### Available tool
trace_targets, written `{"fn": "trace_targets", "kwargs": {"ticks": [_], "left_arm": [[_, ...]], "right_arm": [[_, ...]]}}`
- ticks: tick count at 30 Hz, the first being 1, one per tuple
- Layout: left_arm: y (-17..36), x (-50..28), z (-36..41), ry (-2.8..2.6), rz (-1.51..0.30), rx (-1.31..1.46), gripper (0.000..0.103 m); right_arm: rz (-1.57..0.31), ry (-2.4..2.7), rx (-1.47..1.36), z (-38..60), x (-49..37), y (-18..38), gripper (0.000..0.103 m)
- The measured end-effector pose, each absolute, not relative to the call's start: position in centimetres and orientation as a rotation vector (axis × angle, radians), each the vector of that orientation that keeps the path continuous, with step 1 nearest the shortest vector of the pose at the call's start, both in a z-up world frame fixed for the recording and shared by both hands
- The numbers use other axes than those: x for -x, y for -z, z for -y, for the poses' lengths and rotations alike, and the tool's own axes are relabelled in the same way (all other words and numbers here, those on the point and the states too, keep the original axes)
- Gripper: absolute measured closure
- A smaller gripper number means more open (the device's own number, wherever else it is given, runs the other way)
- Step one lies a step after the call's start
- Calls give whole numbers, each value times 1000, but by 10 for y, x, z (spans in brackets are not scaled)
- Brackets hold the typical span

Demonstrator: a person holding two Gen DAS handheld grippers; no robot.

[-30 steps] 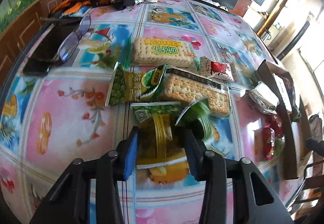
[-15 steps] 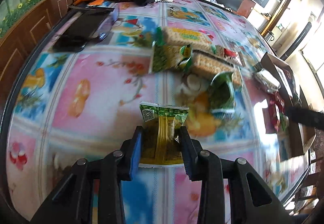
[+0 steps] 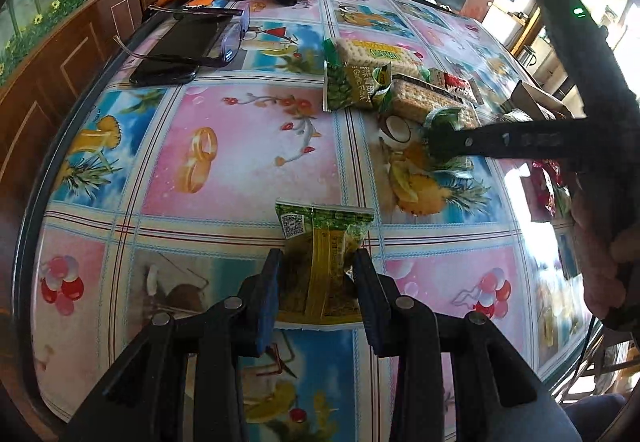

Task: Organize snacks
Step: 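Grasp the yellow-green snack bag with the left gripper while the right gripper grasps a green striped bag, then carry both held bags in the left and right grippers over the box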

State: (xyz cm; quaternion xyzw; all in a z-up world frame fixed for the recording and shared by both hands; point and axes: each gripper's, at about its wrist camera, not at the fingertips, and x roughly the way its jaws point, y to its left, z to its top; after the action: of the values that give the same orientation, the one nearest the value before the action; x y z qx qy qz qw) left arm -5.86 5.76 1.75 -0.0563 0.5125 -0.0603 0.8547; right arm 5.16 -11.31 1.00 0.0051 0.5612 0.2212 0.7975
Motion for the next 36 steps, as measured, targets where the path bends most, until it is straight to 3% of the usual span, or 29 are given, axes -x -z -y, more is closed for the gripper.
{"fn": "trace_targets", "kwargs": {"ticks": [10, 12, 14, 22, 23, 25, 26, 27, 36], "left_arm": [[-19, 53, -44, 148, -1056, 111, 71], [-23, 50, -34, 166, -1045, 103, 80], [-25, 48, -23, 189, -1041, 96, 82], [-25, 40, -2, 186, -1054, 90, 82], [-25, 40, -4, 176, -1055, 93, 79], [-26, 42, -10, 162, -1062, 118, 65], [-26, 44, -14, 159, -1063, 133, 53], [-26, 45, -17, 151, -1066, 143, 49], [-16, 39, 0, 152, -1084, 63, 49]], "right_arm": [[-1230, -475, -96, 137, -14, -13, 74], [-1233, -482, -124, 145, -3, -15, 74], [-1230, -472, -139, 156, 7, -16, 74], [-1217, -443, -197, 196, 25, -23, 74], [-1214, -441, -201, 200, 27, -25, 74], [-1206, -440, -208, 206, 30, -28, 74], [-1201, -440, -210, 209, 31, -30, 74], [-1195, -440, -211, 211, 32, -31, 74], [-1174, -449, -222, 221, 33, -38, 74]]}}
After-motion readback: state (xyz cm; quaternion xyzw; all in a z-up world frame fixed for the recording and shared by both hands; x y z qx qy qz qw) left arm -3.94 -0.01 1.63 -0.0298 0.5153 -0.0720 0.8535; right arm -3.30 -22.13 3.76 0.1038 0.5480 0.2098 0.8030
